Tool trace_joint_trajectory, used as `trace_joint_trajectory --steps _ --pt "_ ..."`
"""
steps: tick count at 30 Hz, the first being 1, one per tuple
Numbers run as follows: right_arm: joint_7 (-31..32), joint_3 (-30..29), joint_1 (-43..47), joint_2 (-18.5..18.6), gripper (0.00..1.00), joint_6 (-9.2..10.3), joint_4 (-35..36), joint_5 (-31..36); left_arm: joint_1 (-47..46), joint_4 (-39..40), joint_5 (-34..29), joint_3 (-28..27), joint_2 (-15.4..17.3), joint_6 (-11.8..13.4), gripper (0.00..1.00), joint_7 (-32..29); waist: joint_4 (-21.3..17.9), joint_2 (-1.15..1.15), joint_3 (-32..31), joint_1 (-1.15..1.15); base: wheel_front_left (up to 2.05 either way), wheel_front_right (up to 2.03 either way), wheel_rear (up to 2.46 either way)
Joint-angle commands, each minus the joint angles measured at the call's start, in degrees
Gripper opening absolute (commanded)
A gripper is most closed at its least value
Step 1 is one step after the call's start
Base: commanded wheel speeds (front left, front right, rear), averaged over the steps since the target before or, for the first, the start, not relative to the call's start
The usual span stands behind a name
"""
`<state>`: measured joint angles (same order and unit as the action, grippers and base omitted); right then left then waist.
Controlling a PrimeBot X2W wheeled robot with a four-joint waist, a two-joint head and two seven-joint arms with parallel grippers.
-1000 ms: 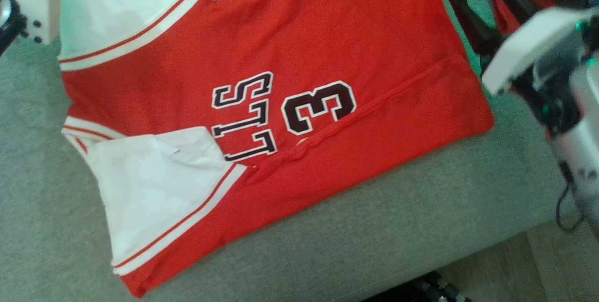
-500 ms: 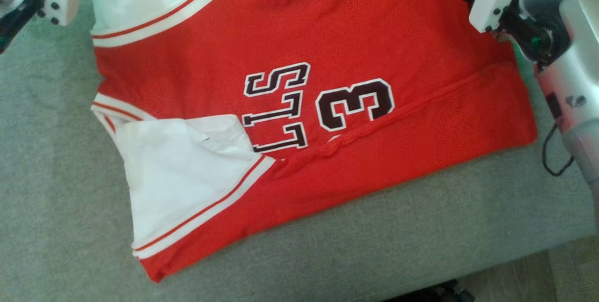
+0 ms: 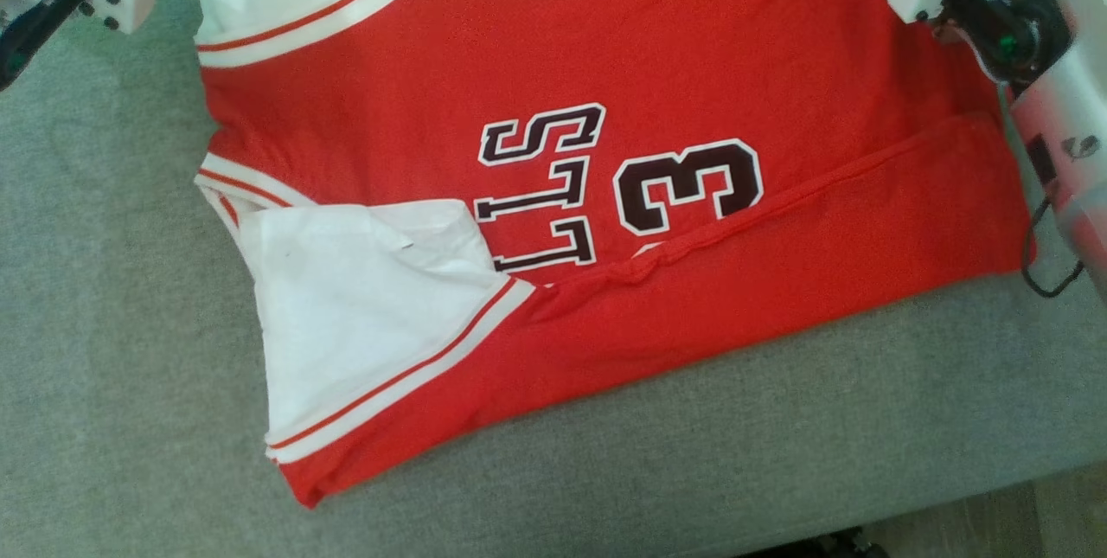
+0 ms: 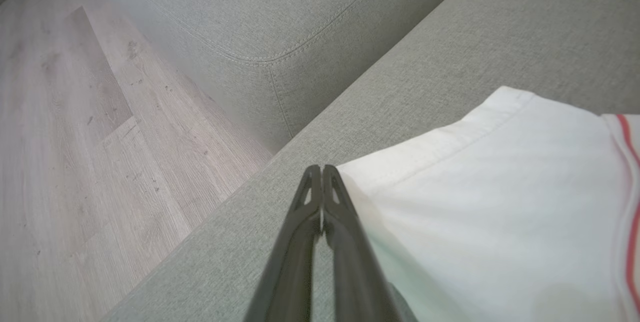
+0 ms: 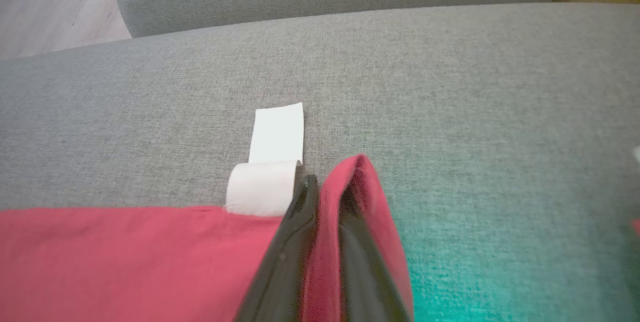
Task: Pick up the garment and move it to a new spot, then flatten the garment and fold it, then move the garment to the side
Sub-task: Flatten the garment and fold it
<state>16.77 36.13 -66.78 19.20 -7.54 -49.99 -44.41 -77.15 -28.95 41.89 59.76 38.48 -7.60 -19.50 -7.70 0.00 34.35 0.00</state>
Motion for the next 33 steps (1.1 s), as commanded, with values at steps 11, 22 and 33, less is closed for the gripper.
trace_joint_trajectory --steps 11,22,33 --pt "-7.1 1.1 -4.0 1.6 0.0 0.05 -0.7 -4.4 -6.6 -2.7 -2.0 -0.5 1.7 0.3 0.0 10.5 1.1 0.0 -0.4 0.0 0.0 0.0 0.0" --pt "-10.7 -0.6 0.0 7.8 0.0 0.05 6.3 -14.2 -6.6 -4.7 -3.1 -1.8 -1.3 1.3 0.0 22.7 3.8 0.0 -3.9 0.0 0.0 0.0 0.0" --pt "-12.1 -0.8 16.4 17.5 0.0 0.05 17.6 -21.8 9.8 9.0 1.9 1.7 2.5 3.5 0.0 23.2 7.8 0.0 -10.5 0.0 0.0 0.0 0.0"
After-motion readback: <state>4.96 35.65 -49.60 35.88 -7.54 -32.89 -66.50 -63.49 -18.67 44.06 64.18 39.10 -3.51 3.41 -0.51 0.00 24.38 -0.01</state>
